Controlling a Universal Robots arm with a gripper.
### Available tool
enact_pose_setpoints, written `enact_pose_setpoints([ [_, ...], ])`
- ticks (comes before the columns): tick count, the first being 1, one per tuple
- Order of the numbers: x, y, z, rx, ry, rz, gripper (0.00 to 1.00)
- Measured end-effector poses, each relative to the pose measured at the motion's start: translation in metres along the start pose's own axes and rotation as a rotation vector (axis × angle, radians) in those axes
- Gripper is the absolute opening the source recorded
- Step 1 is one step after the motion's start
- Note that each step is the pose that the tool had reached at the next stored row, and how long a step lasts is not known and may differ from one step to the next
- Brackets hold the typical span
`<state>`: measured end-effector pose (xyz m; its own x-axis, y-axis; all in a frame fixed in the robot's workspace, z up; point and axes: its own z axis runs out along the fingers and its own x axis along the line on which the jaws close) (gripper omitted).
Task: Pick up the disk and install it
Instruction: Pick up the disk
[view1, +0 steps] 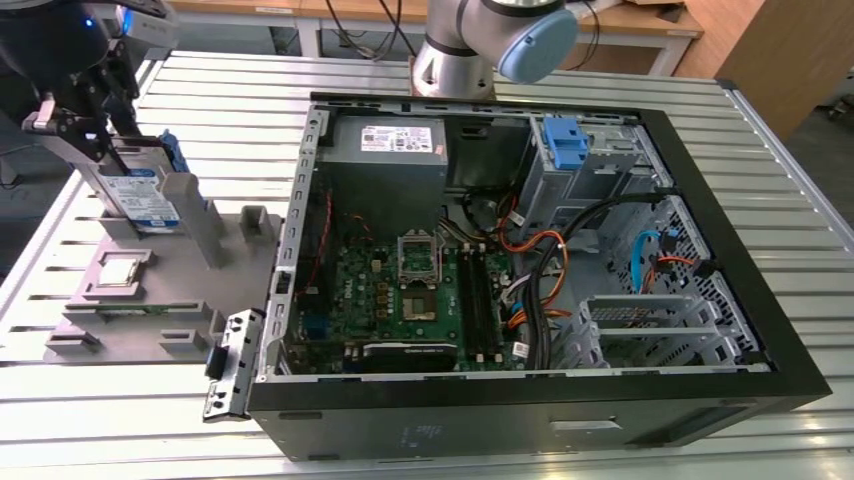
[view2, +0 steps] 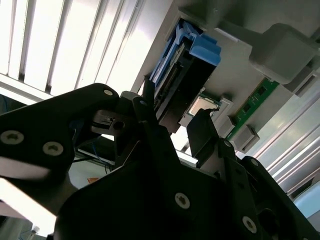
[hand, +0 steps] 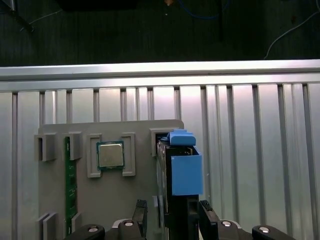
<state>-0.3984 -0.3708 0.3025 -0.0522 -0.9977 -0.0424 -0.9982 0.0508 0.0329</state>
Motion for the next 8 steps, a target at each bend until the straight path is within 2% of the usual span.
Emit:
enact_pose_setpoints([
  [8, -0.0015, 0.0000, 0.0002, -0.0001, -0.0011, 0.000, 0.53],
])
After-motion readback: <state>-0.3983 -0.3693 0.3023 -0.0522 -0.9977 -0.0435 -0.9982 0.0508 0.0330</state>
